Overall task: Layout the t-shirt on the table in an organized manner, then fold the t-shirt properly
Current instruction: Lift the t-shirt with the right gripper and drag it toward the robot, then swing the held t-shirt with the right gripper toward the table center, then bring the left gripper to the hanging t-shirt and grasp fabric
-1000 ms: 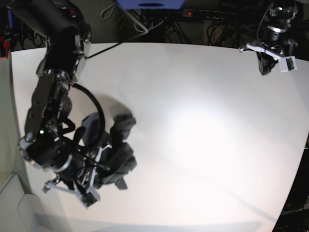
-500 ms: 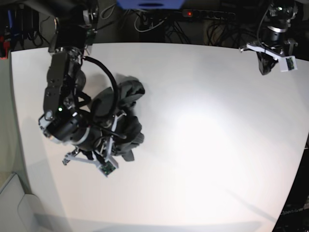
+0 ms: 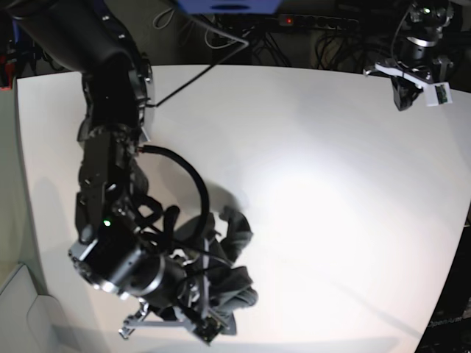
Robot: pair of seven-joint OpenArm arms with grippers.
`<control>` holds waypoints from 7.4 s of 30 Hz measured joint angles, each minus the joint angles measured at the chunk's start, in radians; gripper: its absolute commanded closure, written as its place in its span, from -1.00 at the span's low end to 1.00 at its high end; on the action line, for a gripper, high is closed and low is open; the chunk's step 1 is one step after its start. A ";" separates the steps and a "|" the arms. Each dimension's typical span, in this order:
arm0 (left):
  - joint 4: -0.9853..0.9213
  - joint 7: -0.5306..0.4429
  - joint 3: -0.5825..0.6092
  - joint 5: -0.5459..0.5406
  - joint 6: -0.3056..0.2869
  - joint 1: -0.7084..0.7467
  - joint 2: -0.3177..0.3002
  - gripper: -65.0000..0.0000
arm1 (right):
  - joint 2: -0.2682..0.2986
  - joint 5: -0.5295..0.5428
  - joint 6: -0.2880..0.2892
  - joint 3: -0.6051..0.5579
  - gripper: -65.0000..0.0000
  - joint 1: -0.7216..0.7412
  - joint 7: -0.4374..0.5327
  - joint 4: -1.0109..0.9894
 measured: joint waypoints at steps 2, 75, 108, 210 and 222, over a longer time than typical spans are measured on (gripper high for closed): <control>0.000 -0.001 0.000 0.000 0.000 -0.001 0.000 0.99 | -0.021 0.003 0.000 -0.006 1.00 -0.019 -0.002 0.001; 0.000 0.011 0.004 -0.003 0.000 -0.088 0.000 0.99 | -0.085 -0.002 0.003 -0.127 1.00 -0.155 -0.011 0.040; 0.000 0.002 0.064 0.000 0.004 -0.125 -0.002 0.99 | -0.084 -0.004 0.003 -0.127 1.00 -0.207 0.074 -0.190; 0.002 0.012 0.075 0.003 -0.071 -0.312 0.040 0.06 | -0.084 0.161 -0.090 -0.076 1.00 -0.327 0.428 -0.357; -0.025 0.235 0.162 0.008 -0.113 -0.519 0.053 0.05 | -0.084 0.161 -0.090 -0.077 1.00 -0.327 0.428 -0.360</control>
